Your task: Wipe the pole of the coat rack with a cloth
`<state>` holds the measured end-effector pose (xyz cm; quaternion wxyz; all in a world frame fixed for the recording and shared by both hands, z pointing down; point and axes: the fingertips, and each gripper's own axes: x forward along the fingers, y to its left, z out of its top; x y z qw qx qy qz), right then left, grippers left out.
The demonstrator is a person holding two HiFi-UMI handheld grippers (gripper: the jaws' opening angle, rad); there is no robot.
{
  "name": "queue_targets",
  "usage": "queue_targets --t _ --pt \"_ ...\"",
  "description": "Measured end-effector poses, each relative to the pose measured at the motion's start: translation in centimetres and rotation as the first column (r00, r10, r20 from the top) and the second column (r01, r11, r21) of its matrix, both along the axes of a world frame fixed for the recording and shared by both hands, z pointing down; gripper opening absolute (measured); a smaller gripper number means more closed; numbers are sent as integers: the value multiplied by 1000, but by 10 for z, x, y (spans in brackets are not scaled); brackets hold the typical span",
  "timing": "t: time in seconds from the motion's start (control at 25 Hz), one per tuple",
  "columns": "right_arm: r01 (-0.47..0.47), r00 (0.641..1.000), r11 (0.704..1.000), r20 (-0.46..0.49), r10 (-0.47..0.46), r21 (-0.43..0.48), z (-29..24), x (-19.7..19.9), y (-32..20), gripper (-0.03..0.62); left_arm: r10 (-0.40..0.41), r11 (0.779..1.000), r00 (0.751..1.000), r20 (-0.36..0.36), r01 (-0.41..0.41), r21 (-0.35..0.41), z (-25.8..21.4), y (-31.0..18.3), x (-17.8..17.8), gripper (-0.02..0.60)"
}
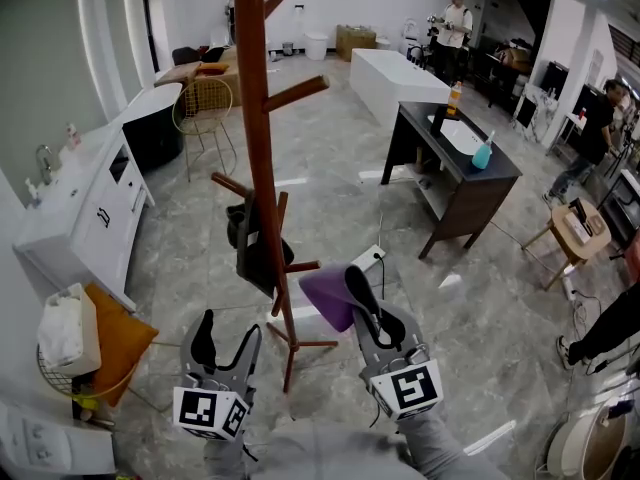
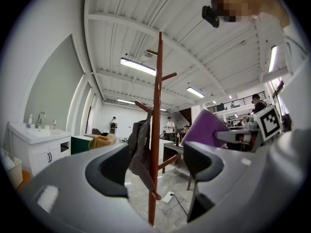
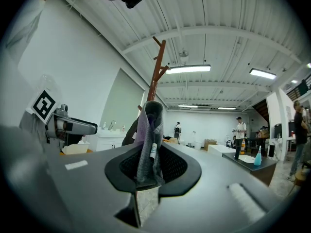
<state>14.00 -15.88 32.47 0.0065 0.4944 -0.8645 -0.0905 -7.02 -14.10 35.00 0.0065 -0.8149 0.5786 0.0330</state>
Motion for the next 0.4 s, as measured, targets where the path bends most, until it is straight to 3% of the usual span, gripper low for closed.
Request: queue_targets --t 0.2,0.4 --pt "8 1000 1000 -22 -9 -27 2 -1 -1 48 -1 1000 1000 -7 1 -5 5 -2 0 377" --pt "-10 1000 1000 -2 10 10 0 4 -6 48 3 1000 1000 -1 -3 4 1 -5 3 377"
